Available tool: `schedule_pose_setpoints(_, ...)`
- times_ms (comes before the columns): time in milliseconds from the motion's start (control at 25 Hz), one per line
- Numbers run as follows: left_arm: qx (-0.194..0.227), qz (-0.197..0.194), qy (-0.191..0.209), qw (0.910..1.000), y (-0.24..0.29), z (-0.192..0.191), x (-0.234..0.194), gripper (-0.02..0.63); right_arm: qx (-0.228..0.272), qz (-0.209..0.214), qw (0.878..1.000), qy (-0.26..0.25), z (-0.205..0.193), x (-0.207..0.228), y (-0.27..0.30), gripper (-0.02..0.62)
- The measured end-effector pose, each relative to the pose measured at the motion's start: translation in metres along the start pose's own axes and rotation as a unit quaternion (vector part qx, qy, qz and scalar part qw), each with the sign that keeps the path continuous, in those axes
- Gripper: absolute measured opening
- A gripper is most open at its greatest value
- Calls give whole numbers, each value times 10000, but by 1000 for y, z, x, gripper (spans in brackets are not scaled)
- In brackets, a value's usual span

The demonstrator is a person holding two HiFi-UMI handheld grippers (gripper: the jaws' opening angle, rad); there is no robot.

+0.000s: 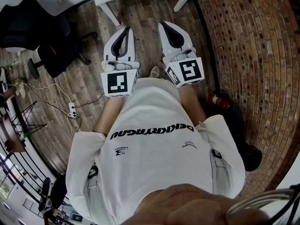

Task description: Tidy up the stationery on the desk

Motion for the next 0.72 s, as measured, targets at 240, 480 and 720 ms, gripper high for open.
schedule_pose_setpoints(240,-110,72,-65,9999,16,-9,-3,-2,-163,-97,9998,87,-9,19,10,-6)
schedule_pose_setpoints(480,-209,157,-75,9996,42,-19,15,-2,-224,127,9995,176,-15,47,13,-3)
schedule_pose_setpoints(720,-321,293,-65,9990,58,-38,30,-2,-294,321,9986,302,-33,69,20,-3)
Point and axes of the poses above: the fingertips, and each gripper's own axes: y forward along the fingers, x to its right, z out of its top, the point moved 1 cm from there along -y, backward along the fingers, and after that the axes turned 9 degrees about -z, right-handed, at the moved point
